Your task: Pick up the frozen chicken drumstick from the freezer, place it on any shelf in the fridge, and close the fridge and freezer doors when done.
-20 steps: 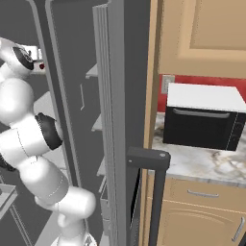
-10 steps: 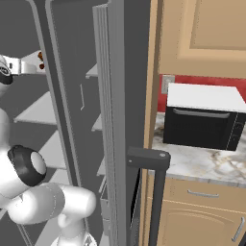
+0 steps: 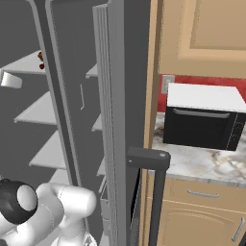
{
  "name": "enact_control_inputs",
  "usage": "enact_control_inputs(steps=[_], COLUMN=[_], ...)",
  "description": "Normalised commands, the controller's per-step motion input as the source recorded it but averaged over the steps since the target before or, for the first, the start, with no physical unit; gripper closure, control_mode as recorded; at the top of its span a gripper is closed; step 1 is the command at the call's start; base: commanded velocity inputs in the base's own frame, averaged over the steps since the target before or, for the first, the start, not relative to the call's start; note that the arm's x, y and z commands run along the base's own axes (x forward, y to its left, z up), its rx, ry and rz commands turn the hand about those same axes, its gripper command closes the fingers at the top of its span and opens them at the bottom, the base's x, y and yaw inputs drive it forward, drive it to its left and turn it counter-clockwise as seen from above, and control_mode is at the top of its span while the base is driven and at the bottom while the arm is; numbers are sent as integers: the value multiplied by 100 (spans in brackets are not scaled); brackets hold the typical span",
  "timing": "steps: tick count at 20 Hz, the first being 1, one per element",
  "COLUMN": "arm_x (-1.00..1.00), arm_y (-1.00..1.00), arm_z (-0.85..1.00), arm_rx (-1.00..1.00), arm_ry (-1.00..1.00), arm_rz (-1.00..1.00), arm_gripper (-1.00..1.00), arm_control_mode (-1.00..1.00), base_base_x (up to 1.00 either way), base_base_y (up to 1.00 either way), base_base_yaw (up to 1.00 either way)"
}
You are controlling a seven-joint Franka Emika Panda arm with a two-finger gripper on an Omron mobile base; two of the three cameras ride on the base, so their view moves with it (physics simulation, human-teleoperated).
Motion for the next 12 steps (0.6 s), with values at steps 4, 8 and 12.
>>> enact_control_inputs(steps=[4,8,12], arm_x=[-100,-100,-100], arm_y=[-91,-100,-100], arm_z=[-13,-17,-23], arm_rx=[4,7,7], arm_ry=[18,21,24], arm_rz=[-7,-1,0], arm_gripper=[-100,-100,-100], arm_control_mode=[-100,-100,-100], base_base_x=[0,0,0], base_base_y=[0,0,0], base_base_yaw=[0,0,0])
